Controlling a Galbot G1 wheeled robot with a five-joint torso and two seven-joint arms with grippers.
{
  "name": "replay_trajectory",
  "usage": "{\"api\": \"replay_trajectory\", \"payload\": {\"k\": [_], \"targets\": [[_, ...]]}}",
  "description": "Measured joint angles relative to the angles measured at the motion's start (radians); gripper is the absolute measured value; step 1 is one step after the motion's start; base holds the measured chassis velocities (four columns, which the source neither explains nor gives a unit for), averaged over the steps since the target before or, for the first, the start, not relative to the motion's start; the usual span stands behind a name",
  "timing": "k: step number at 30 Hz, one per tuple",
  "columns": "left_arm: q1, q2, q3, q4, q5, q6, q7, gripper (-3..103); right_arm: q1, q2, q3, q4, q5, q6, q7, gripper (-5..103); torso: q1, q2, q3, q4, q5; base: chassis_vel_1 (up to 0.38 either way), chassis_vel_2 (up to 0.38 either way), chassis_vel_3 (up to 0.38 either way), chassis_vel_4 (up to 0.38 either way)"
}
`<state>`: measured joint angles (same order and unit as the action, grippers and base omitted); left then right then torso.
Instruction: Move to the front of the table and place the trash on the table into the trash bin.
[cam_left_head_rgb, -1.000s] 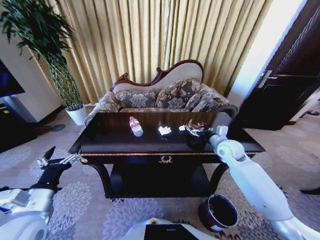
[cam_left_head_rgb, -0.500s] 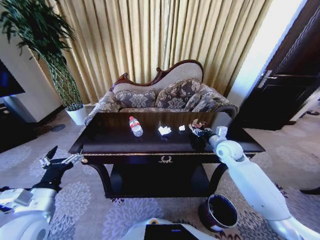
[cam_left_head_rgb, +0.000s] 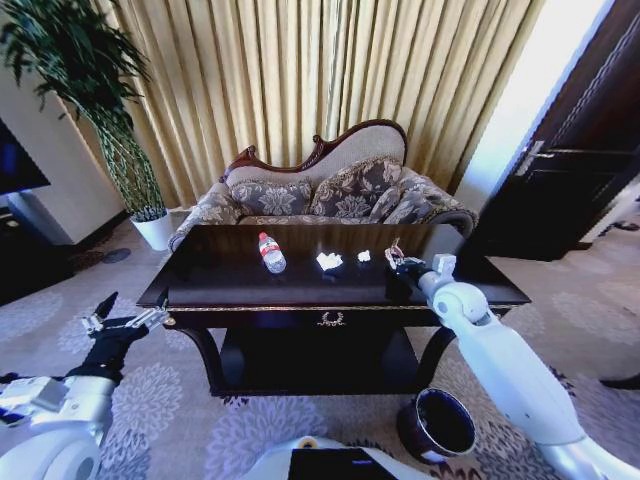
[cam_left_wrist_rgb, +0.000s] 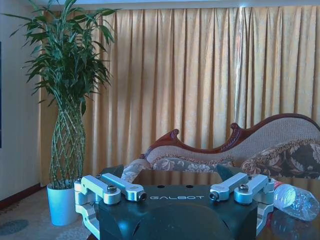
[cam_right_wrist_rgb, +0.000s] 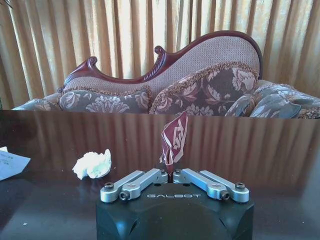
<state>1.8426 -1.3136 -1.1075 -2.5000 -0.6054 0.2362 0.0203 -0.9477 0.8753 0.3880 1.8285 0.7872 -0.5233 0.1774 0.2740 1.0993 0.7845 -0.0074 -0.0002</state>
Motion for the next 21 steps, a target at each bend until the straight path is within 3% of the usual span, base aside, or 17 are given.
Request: {"api": "replay_trajectory", "payload": {"k": [12,21], "targets": [[-0.003,0.0,0.007,0.0,0.0,0.0,0.0,100,-0.016,-0.019,0.027,0.032,0.019,0.014,-0.003,0,0.0,0.0,0.0,0.0,0.0,0.0,0.0,0.0,0.0],[-0.004,0.005,-0.009,0.0,-0.028,0.0,-0.002,100,-0.188,-0.023,0.195,0.213,-0.006,0.201,-0.037,0,0.0,0.0,0.0,-0.0002,-0.0001,0.0,0.0,0.0,0.0]]}}
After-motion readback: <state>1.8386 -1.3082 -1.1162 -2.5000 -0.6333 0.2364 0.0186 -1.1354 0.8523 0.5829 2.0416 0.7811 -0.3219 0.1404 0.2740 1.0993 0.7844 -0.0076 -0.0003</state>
